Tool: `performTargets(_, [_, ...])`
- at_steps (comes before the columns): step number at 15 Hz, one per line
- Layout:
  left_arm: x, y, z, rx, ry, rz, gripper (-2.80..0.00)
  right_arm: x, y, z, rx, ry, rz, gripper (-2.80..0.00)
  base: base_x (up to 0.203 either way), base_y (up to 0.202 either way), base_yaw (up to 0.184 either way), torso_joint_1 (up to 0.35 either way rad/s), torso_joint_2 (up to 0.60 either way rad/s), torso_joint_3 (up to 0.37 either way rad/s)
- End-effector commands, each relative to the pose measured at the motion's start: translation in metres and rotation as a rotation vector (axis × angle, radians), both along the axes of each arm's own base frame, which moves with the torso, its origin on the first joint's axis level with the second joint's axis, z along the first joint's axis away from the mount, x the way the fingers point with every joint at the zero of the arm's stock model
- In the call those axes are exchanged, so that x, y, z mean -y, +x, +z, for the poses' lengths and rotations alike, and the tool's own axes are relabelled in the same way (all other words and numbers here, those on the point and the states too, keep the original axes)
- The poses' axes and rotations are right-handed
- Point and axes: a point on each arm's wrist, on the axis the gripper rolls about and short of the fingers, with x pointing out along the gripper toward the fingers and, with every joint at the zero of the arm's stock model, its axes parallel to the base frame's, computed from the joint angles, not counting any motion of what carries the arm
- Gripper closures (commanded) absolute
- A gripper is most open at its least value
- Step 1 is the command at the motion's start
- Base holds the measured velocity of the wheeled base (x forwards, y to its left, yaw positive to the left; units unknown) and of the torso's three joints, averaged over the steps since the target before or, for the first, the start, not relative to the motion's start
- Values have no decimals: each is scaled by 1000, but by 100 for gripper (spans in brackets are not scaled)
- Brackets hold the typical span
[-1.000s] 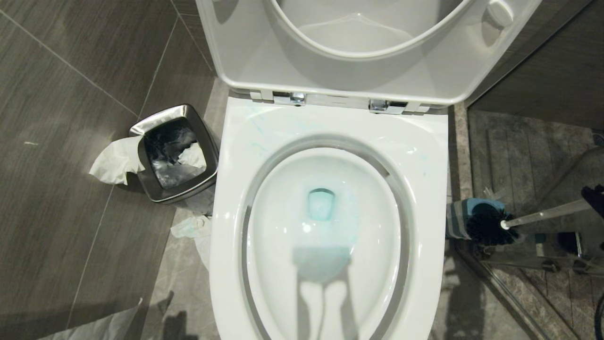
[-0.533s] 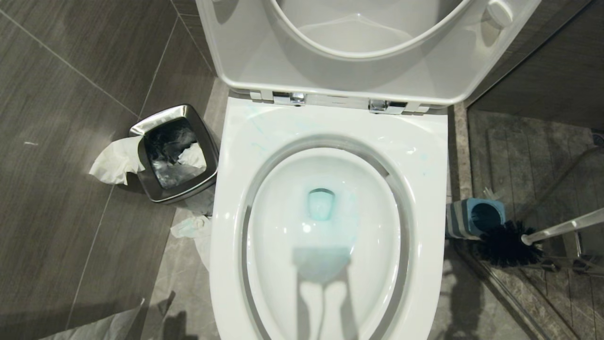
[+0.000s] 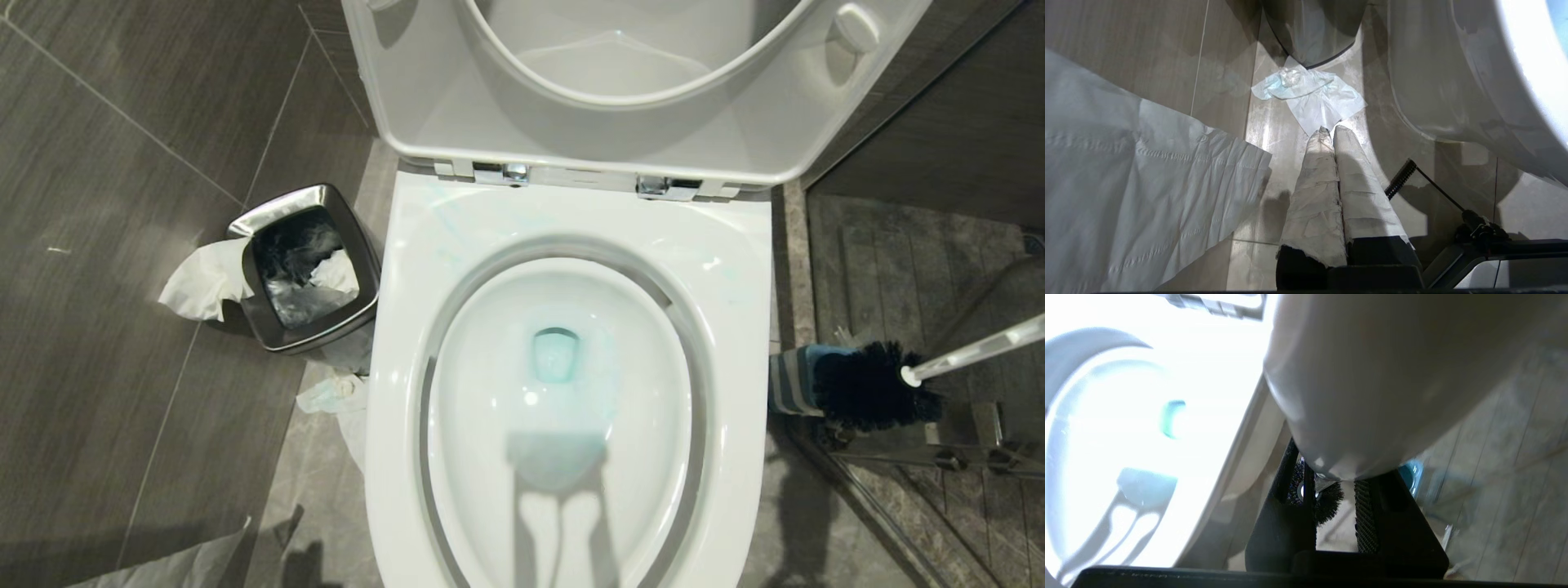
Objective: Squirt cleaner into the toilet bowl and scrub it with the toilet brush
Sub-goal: Scrub the toilet bowl
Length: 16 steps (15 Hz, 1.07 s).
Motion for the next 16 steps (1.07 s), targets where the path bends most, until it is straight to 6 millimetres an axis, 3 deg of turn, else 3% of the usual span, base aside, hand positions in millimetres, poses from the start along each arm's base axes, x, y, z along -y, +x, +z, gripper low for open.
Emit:
performTargets(1, [0, 0, 0, -1, 0, 0, 0, 2, 7, 7, -1, 0, 10, 0, 0, 0, 0, 2, -1, 140])
performTargets(6, [0, 0, 0, -2, 0, 0, 0, -5, 13, 24, -39, 10, 96, 0, 0, 0, 0, 3, 1, 192])
performTargets(11, [0, 0, 0, -2, 0, 0, 0, -9, 36, 48, -16, 1, 157, 0, 0, 0, 0, 2, 2, 196])
performTargets(16, [0, 0, 0, -2, 0, 0, 0, -41, 69, 63, -31, -7, 222, 0, 0, 0, 0, 0, 3, 204])
